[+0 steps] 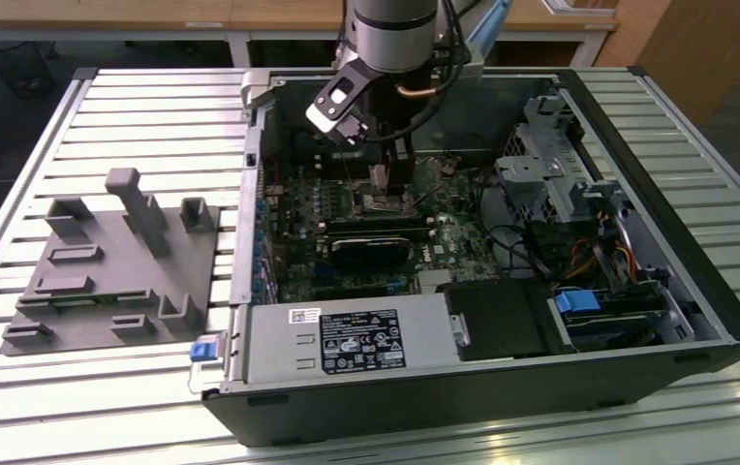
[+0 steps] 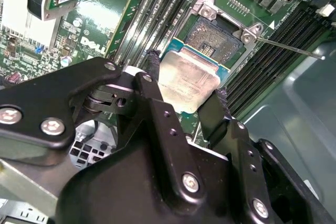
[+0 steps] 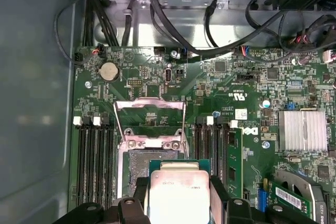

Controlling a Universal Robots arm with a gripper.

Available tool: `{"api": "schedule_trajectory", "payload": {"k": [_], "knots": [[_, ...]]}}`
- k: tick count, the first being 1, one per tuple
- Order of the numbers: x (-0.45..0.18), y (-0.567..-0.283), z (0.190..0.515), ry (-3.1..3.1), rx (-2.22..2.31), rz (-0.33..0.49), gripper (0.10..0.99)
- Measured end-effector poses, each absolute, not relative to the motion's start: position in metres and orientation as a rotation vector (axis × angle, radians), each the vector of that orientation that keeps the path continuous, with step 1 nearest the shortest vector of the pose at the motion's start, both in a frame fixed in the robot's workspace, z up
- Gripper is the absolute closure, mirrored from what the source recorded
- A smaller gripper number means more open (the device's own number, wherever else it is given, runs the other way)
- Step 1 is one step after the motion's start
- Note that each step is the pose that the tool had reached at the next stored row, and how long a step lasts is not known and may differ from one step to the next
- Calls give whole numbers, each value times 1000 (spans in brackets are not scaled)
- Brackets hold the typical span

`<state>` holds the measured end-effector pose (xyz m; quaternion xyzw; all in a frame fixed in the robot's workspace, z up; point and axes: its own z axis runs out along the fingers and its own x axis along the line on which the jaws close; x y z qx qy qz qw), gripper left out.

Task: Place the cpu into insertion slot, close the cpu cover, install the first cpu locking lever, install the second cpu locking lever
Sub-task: 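Place the cpu into insertion slot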

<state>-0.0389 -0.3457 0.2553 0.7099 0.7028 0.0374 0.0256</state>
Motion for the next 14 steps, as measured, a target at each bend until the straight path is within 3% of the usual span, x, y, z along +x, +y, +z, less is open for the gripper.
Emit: {"api": "schedule_trajectory", "payload": {"k": [14], "knots": [[-39, -345, 250, 2173, 2195, 116, 545]]}}
